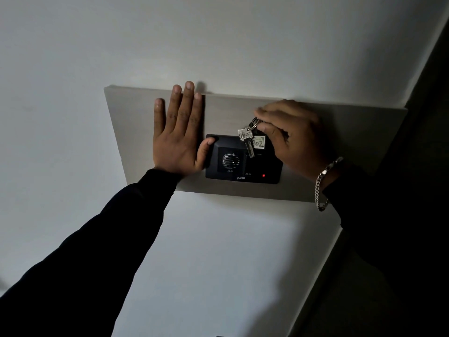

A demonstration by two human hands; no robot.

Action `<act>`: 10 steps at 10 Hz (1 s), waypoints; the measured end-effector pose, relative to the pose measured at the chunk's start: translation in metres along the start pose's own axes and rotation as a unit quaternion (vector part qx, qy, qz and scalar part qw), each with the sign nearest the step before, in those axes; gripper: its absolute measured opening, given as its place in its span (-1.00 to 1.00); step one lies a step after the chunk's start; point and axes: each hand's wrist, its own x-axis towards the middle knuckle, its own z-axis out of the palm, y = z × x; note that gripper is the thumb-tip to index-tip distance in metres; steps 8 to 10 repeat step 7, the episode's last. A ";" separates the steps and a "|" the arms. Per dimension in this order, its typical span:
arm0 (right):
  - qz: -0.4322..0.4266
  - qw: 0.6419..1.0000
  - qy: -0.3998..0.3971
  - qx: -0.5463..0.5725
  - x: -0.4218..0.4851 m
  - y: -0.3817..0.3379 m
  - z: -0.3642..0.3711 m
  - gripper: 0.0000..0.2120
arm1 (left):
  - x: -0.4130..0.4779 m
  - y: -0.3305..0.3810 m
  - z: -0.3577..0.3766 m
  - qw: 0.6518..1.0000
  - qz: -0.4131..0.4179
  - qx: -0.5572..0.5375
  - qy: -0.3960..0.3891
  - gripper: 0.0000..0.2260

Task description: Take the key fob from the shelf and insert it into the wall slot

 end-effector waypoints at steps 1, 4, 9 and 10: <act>0.002 1.000 0.014 0.010 -0.005 0.001 0.003 -0.77 | 0.000 0.000 0.000 1.000 -0.001 0.001 -0.010 -0.32; 0.022 0.998 0.056 0.015 -0.015 0.002 0.015 -0.76 | 0.000 -0.001 -0.003 1.000 -0.003 -0.011 -0.027 -0.33; 0.083 0.994 0.069 -0.008 -0.022 -0.018 0.012 -0.74 | -0.002 0.002 -0.017 0.994 -0.018 -0.060 -0.085 -0.33; 0.083 0.994 0.069 -0.008 -0.022 -0.018 0.012 -0.74 | -0.002 0.002 -0.017 0.994 -0.018 -0.060 -0.085 -0.33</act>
